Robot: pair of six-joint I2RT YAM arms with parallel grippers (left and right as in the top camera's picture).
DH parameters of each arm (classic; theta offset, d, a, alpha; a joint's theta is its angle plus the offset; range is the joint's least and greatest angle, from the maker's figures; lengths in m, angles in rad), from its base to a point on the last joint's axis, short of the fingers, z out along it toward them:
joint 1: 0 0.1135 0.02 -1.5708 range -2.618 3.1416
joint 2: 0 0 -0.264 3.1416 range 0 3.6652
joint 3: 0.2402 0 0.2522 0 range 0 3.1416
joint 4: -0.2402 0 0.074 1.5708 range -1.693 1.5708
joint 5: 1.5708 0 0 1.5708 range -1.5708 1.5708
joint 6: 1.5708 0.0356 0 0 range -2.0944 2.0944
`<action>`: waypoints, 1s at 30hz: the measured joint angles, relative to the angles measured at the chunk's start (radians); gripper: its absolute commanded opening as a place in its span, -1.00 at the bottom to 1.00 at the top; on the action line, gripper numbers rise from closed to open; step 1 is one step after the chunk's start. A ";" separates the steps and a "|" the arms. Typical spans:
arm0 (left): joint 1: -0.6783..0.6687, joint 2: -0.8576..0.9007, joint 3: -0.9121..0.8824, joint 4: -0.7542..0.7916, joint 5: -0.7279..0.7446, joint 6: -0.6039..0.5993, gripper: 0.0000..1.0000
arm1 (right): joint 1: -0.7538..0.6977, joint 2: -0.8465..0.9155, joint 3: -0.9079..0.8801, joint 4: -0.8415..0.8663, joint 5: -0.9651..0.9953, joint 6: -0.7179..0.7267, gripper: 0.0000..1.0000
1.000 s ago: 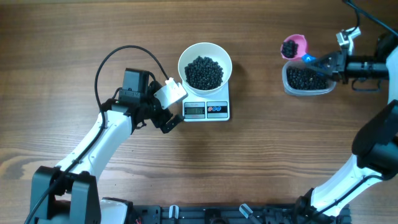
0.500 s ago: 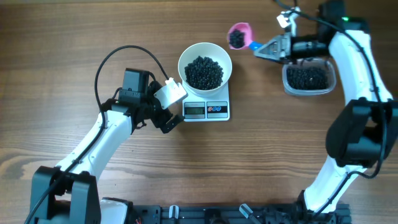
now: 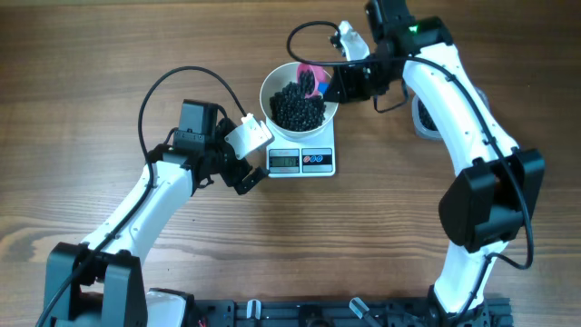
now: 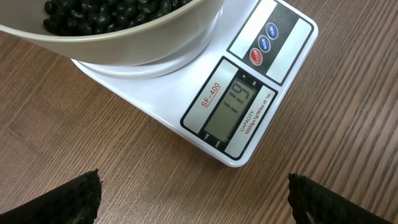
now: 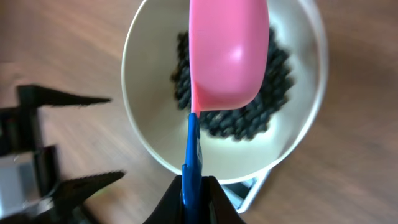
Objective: Scoop item into bowl and weigh 150g on scale
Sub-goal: 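Carry the scoopful over the bowl and pour beans in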
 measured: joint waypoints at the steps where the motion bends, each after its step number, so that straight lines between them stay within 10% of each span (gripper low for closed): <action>1: 0.000 0.000 0.000 0.000 0.000 0.000 1.00 | 0.011 0.000 0.023 -0.005 0.043 0.000 -0.91; 30: 0.000 0.000 0.000 0.000 0.000 0.000 1.00 | 0.195 0.000 0.077 0.015 0.507 -0.180 -0.92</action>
